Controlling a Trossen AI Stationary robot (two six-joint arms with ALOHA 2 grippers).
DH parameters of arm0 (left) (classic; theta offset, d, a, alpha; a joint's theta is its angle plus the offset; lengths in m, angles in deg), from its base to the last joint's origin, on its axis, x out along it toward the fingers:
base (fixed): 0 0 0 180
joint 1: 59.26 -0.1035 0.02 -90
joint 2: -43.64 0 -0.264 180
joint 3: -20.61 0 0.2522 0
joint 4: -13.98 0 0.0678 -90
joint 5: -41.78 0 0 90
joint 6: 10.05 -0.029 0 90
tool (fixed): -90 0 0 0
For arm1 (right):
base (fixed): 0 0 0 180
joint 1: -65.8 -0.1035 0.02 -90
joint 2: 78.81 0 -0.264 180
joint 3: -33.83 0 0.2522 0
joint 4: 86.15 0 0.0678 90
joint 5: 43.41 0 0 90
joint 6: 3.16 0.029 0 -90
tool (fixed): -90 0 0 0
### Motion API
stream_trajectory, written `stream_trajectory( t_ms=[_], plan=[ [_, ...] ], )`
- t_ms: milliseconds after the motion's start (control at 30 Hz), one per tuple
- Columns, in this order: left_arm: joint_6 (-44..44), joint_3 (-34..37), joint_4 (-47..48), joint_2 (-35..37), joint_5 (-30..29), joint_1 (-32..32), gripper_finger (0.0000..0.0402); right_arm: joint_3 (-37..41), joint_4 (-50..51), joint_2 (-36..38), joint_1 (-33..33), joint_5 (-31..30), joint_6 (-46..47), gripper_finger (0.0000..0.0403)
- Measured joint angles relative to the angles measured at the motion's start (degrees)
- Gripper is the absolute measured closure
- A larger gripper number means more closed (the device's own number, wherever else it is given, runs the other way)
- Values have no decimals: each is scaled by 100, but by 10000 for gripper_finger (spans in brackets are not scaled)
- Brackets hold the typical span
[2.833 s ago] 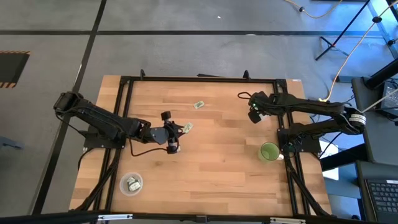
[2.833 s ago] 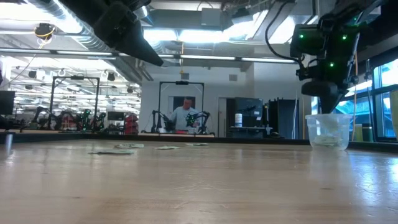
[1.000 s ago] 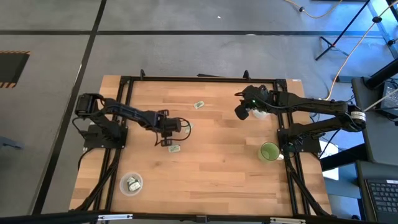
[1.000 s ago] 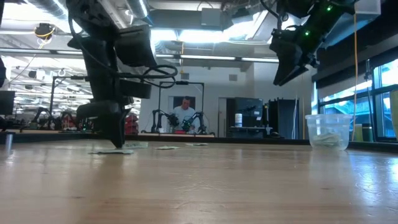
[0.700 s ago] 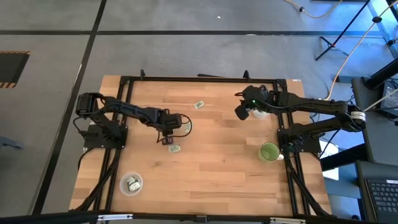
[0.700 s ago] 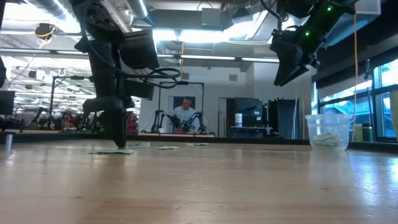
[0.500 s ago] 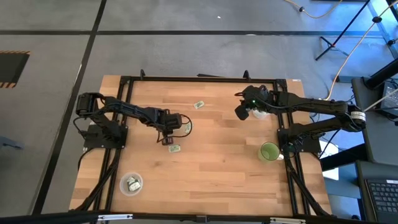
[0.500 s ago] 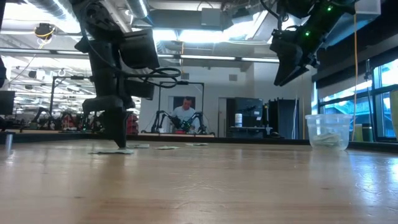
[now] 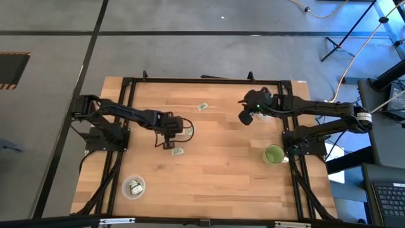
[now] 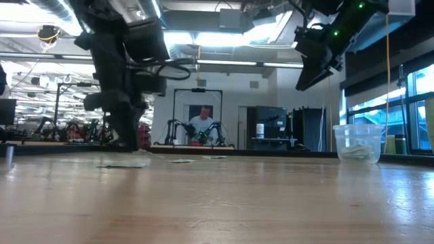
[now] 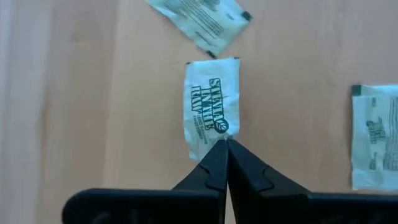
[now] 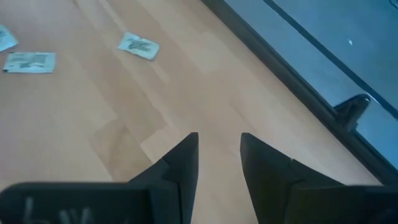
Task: Pick and place items into bin
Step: Put the white stevia packet into the top white bin
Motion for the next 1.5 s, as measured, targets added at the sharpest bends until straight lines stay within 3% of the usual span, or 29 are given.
stream_trajectory(
  t_ms=[300, 433, 633, 1000, 1500],
  plan=[
    [-50, 2, -11, 396, -66, 157, 400, 0, -249, -8, -250, 51, -333, 281],
    [-124, 1, -233, 573, 22, 251, 400, 221, -1075, -103, -525, 566, -1453, 281],
    [-88, -7, -1258, 774, 795, 279, 400, 886, -3139, -422, -1119, 1962, -3635, 281],
    [1124, -11, -2694, 787, 1517, 279, 400, 1023, -5279, -1519, -1938, 1809, -5092, 281],
    [1412, -17, -2998, 787, 1629, 283, 400, 193, -5679, -2690, -1999, 1728, -5075, 281]
  ],
)
